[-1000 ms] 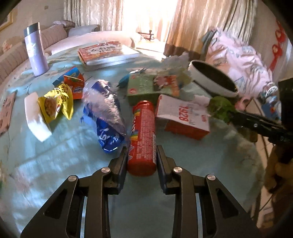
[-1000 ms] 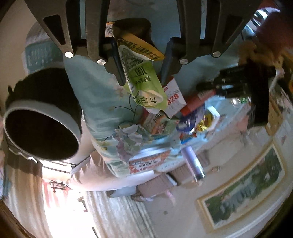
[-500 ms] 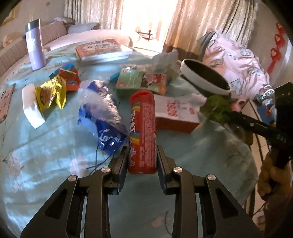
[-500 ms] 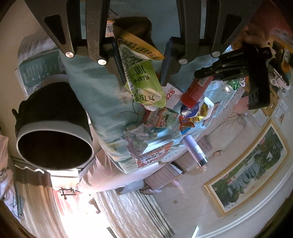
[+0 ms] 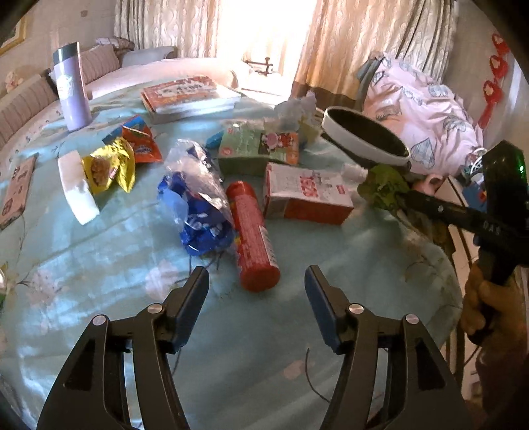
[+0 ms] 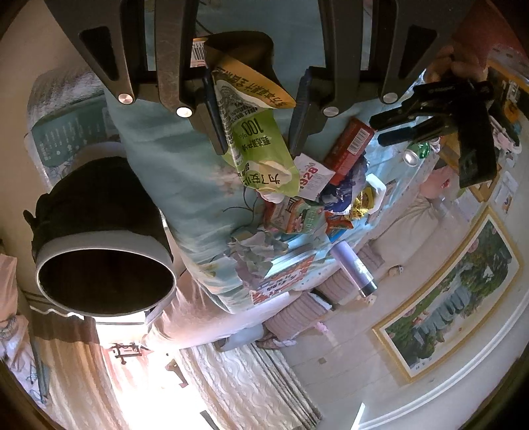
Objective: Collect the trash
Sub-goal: 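Carry the green pouch and red can in both tools toward the black bin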
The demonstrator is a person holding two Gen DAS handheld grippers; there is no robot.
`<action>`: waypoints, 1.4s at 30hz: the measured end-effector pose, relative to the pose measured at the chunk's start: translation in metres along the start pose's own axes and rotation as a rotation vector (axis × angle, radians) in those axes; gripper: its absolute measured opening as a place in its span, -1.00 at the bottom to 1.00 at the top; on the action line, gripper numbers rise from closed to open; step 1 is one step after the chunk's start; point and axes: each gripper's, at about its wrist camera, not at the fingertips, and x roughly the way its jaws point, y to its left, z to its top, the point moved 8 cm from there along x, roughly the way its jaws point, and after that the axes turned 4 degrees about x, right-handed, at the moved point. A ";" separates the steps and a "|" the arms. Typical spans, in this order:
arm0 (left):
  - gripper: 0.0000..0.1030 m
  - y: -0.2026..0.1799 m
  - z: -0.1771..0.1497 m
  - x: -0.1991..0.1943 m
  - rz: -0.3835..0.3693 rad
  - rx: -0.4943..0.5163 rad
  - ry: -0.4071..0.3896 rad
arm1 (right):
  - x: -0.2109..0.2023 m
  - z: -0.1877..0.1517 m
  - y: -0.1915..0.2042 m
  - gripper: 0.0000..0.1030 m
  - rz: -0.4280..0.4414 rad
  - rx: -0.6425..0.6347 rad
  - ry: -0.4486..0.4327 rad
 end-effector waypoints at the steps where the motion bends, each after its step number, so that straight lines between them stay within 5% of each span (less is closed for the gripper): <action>1: 0.19 0.000 0.000 0.004 0.009 0.000 0.008 | 0.001 0.000 -0.001 -0.25 0.002 0.004 0.001; 11: 0.08 -0.003 0.022 0.044 0.039 -0.036 0.038 | -0.001 0.002 -0.006 -0.25 0.002 0.016 0.000; 14: -0.45 -0.003 0.029 0.055 0.047 -0.027 0.054 | 0.000 0.003 -0.008 -0.25 0.000 0.020 -0.002; 29: -0.48 -0.021 0.031 -0.010 -0.011 -0.034 -0.084 | -0.015 0.016 -0.003 -0.26 -0.016 -0.014 -0.048; 42: -0.48 -0.081 0.089 0.018 -0.089 0.077 -0.094 | -0.027 0.042 -0.026 -0.26 -0.045 0.002 -0.087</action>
